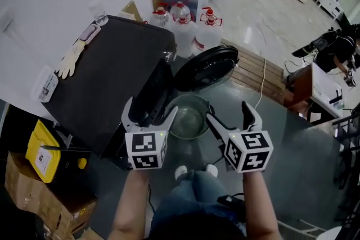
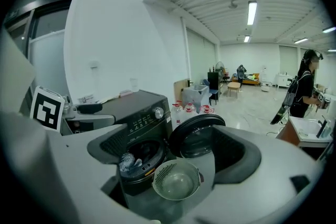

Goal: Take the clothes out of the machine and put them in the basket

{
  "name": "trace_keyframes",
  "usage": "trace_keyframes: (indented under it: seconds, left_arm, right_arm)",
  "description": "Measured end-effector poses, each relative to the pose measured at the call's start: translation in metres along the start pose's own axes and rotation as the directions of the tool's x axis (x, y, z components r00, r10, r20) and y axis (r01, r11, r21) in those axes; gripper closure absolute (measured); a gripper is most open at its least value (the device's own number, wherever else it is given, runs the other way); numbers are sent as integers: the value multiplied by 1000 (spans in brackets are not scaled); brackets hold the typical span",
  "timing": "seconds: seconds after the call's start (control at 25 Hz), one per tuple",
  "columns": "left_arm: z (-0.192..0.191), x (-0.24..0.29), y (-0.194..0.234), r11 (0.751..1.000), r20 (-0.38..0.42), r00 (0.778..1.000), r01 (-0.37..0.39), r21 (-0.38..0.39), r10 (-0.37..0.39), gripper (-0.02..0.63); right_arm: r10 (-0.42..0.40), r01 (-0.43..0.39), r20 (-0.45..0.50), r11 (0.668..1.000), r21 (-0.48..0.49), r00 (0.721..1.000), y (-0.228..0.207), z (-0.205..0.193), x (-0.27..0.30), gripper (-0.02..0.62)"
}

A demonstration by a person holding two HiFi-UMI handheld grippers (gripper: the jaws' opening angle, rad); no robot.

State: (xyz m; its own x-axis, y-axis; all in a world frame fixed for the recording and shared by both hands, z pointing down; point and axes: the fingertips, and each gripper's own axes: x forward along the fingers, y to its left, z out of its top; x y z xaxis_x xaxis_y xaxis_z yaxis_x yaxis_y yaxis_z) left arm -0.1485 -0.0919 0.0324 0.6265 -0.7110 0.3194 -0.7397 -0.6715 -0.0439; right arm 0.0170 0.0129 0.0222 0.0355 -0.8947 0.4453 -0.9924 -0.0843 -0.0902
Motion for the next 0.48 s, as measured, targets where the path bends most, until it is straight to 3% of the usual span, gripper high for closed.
trace_keyframes:
  seconds: [0.48]
  left_arm:
    - [-34, 35, -6, 999, -84, 996, 21, -28, -24, 87]
  right_arm:
    - [3, -1, -76, 1000, 17, 997, -17, -26, 32, 114]
